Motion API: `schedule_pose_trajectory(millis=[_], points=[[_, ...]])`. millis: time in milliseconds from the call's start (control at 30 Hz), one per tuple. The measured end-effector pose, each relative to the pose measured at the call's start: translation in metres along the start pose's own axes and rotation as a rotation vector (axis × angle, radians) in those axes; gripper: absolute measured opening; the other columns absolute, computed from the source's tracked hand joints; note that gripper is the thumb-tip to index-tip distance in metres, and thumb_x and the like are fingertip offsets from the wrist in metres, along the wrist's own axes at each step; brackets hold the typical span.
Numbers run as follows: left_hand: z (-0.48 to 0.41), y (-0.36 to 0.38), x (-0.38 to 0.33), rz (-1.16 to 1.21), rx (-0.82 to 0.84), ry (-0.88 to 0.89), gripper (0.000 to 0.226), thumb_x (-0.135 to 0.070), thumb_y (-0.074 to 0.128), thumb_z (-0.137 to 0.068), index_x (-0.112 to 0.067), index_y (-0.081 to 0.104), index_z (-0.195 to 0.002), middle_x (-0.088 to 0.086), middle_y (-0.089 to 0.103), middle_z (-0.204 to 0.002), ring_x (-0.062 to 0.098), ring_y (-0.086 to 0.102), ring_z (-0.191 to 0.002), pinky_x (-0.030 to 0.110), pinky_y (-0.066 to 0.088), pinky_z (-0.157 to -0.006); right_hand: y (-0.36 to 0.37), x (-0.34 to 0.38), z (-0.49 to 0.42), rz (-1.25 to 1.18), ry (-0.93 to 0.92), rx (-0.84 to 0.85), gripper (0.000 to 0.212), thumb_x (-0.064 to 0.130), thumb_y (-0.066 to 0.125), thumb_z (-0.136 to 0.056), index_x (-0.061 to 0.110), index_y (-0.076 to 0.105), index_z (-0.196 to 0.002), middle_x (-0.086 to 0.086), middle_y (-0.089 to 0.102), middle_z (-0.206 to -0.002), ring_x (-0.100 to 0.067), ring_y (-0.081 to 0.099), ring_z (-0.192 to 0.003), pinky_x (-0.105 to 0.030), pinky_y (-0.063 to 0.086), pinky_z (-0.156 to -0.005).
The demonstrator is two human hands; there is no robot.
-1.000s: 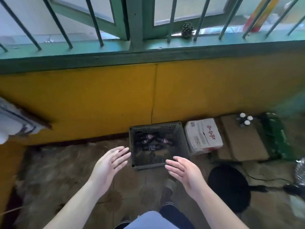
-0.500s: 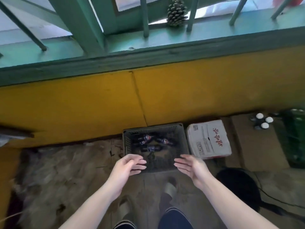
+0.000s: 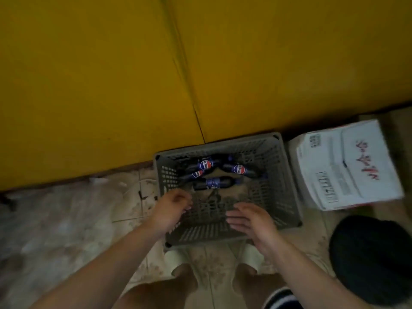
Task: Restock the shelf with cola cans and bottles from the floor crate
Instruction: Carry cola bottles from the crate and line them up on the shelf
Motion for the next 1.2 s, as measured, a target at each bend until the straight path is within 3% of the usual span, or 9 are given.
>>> schedule_pose_trajectory(millis=[133,267,367,433,533,700,800,1000,1200], points=[[-0.103,0.023,0.042,-0.261,-0.052,0.051,0.007,-0.012,0.061,-0.096,-0.017,0.061,-0.101,0.005,0.068,-0.108,0.026,0.065,-0.104,0.037,0.052,-0.093,0.03,-0.04,-0.105,-0.05,0.071,-0.024,0.019,0.012,0.046,-0.108,0.006,0.062,-0.113,-0.017,0.077,-0.103,-0.03,0.074,-0.099,-0.038,0.061,-0.081],[-0.196,0.04,0.067,-0.56,-0.114,0.223,0.053,-0.02,0.068,-0.092,-0.01,0.049,-0.141,0.011,0.049,-0.141,0.03,0.051,-0.131,0.042,0.042,-0.112,0.05,-0.079,-0.206,-0.142,0.167,-0.064,0.017,0.016,0.048,-0.107,0.008,0.063,-0.105,-0.017,0.071,-0.11,-0.029,0.07,-0.101,-0.035,0.059,-0.079],[-0.25,0.047,0.076,-0.845,-0.18,0.351,0.076,-0.026,0.071,-0.09,-0.011,0.032,-0.154,0.013,0.033,-0.156,0.033,0.037,-0.142,0.043,0.034,-0.119,0.061,-0.101,-0.275,-0.142,0.219,-0.106,0.02,0.018,0.054,-0.104,0.003,0.065,-0.095,-0.016,0.067,-0.1,-0.028,0.065,-0.091,-0.032,0.056,-0.077],[-0.273,0.053,0.078,-0.939,-0.21,0.43,0.08,-0.028,0.068,-0.093,-0.012,0.024,-0.158,0.012,0.026,-0.161,0.032,0.03,-0.146,0.042,0.024,-0.123,0.068,-0.113,-0.314,-0.125,0.203,-0.124,0.02,0.023,0.06,-0.1,0.005,0.068,-0.106,-0.015,0.069,-0.106,-0.031,0.065,-0.094,-0.039,0.057,-0.086],[-0.297,0.059,0.084,-1.01,-0.283,0.503,0.078,-0.027,0.068,-0.092,-0.01,0.028,-0.157,0.014,0.031,-0.159,0.035,0.032,-0.144,0.044,0.023,-0.121,0.082,-0.125,-0.354,-0.174,0.174,-0.178,0.04,0.029,0.065,-0.098,0.017,0.06,-0.136,-0.012,0.063,-0.133,-0.035,0.061,-0.117,-0.053,0.048,-0.108],[-0.322,0.068,0.096,-1.168,-0.402,0.579,0.085,-0.022,0.091,-0.065,-0.004,0.055,-0.139,0.022,0.054,-0.137,0.043,0.049,-0.123,0.055,0.045,-0.103,0.116,-0.147,-0.395,-0.475,0.215,-0.212,0.049,0.037,0.063,-0.1,0.018,0.052,-0.143,-0.009,0.054,-0.145,-0.036,0.053,-0.13,-0.052,0.042,-0.113],[-0.325,0.068,0.096,-1.21,-0.435,0.652,0.091,-0.02,0.095,-0.057,-0.003,0.058,-0.137,0.022,0.055,-0.135,0.042,0.051,-0.122,0.055,0.048,-0.1,0.135,-0.17,-0.424,-0.599,0.22,-0.239,0.066,0.046,0.075,-0.085,0.023,0.053,-0.142,-0.007,0.059,-0.141,-0.033,0.059,-0.122,-0.051,0.047,-0.109],[-0.333,0.065,0.097,-1.324,-0.455,0.677,0.095,-0.019,0.097,-0.053,-0.006,0.058,-0.138,0.017,0.058,-0.134,0.037,0.041,-0.119,0.054,0.048,-0.095,0.138,-0.145,-0.399,-0.461,0.178,-0.388,0.07,0.045,0.08,-0.081,0.018,0.056,-0.141,-0.006,0.062,-0.138,-0.032,0.062,-0.118,-0.05,0.051,-0.105],[-0.329,0.057,0.087,-1.368,-0.432,0.717,0.08,-0.025,0.095,-0.061,-0.009,0.064,-0.133,0.01,0.065,-0.126,0.036,0.052,-0.111,0.05,0.047,-0.091,0.12,-0.126,-0.36,-0.316,0.143,-0.421,0.074,0.048,0.077,-0.082,0.014,0.054,-0.143,-0.011,0.059,-0.141,-0.034,0.058,-0.124,-0.044,0.045,-0.111]])
Point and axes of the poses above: each hand's wrist, its own z-axis away from the middle knuckle, its own y-axis out of the palm, x = y × z, the point moved 3 cm from there along -z, towards the middle knuckle
